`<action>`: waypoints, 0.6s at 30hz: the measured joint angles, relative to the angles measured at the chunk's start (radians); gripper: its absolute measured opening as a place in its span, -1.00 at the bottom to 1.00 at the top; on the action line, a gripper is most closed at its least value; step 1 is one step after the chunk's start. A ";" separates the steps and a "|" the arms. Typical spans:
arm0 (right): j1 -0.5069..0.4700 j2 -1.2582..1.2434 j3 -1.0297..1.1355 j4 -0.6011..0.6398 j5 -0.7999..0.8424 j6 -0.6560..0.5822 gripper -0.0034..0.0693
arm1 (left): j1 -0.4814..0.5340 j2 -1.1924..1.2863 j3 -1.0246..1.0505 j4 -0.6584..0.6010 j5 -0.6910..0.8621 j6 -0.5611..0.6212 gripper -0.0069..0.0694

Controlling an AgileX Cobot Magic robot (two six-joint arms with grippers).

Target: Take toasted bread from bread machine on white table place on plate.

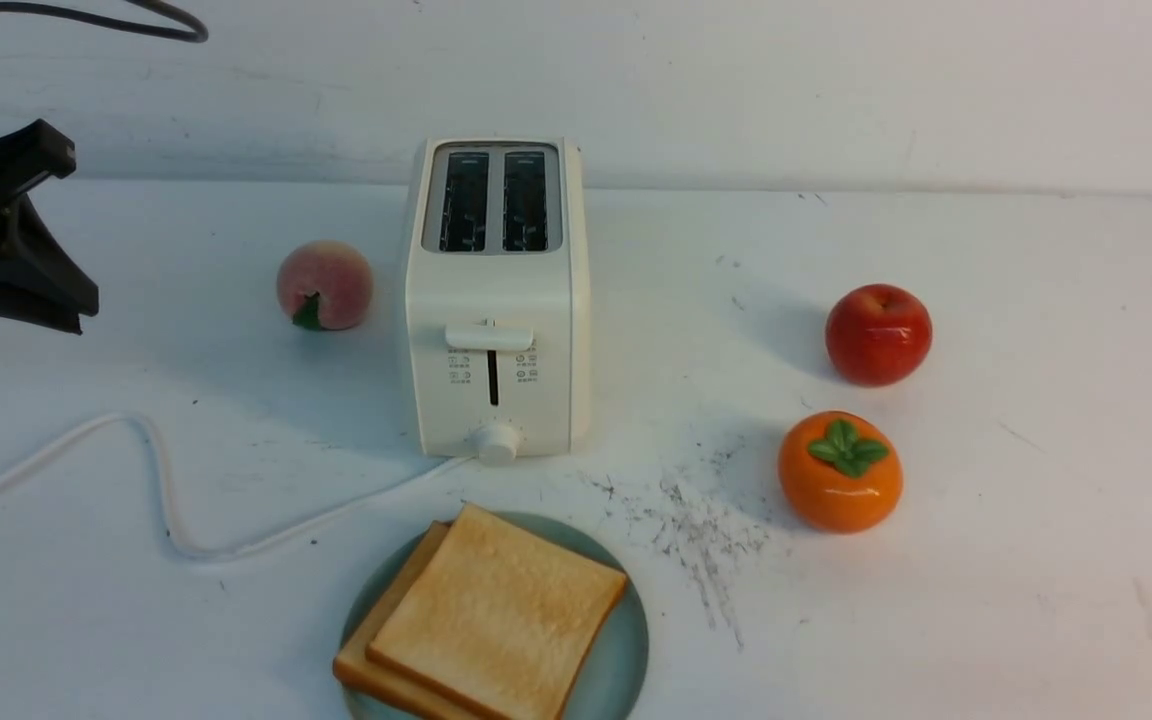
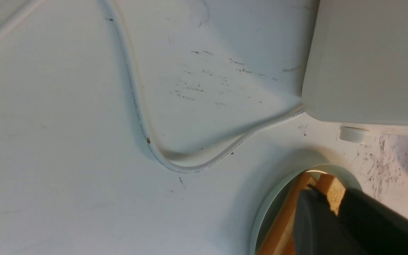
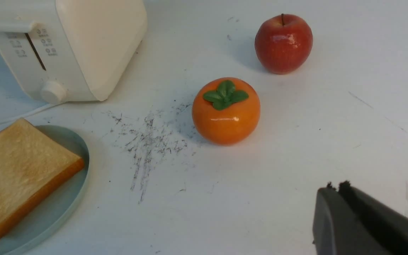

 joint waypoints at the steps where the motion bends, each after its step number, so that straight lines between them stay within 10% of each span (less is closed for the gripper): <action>1: 0.000 0.000 0.000 0.000 0.002 0.000 -0.87 | 0.000 0.000 0.000 0.000 0.000 0.000 -0.55; 18: -0.040 -0.254 0.173 -0.057 -0.014 0.000 -0.81 | 0.000 0.000 0.000 0.019 0.000 0.000 -0.50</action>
